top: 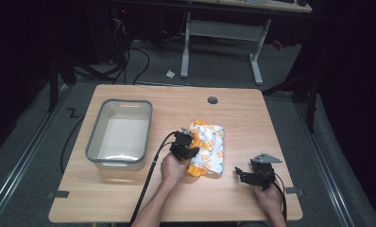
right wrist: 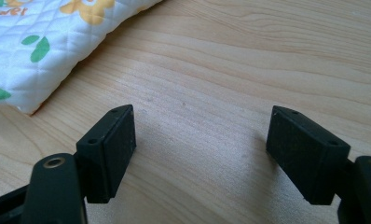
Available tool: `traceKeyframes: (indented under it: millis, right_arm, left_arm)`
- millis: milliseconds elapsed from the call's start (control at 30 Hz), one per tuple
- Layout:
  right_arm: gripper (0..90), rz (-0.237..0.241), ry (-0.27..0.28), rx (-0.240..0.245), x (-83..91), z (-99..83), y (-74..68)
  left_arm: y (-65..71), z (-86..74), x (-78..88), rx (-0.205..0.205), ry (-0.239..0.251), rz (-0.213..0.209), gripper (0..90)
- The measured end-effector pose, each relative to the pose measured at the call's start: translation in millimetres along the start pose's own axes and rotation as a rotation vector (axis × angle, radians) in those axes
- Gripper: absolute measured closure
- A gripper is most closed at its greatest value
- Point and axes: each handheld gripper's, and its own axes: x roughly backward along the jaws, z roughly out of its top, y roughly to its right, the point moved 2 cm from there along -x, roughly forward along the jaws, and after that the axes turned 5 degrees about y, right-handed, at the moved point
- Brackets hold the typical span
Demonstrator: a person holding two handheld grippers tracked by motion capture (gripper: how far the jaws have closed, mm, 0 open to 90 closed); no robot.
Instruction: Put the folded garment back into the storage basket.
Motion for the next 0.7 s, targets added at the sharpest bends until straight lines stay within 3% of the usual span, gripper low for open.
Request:
traceKeyframes:
  millis: [133,300,433,700]
  right_arm:
    - [24.3,0.000,0.000,0.000,0.0,0.0,0.0]
    - [24.3,0.000,0.000,0.000,0.0,0.0,0.0]
    - [24.3,0.000,0.000,0.001,0.0,0.0,0.1]
    - [24.3,0.001,0.000,0.002,0.0,0.0,0.2]
  left_arm:
    - [1.3,3.0,6.4,0.011,0.022,-0.029,75.9]
    - [5.3,6.2,14.8,-0.007,0.050,-0.039,76.4]
    - [4.1,9.9,24.3,0.020,0.080,-0.091,76.5]
    - [3.2,16.8,44.8,0.033,0.138,-0.127,76.8]
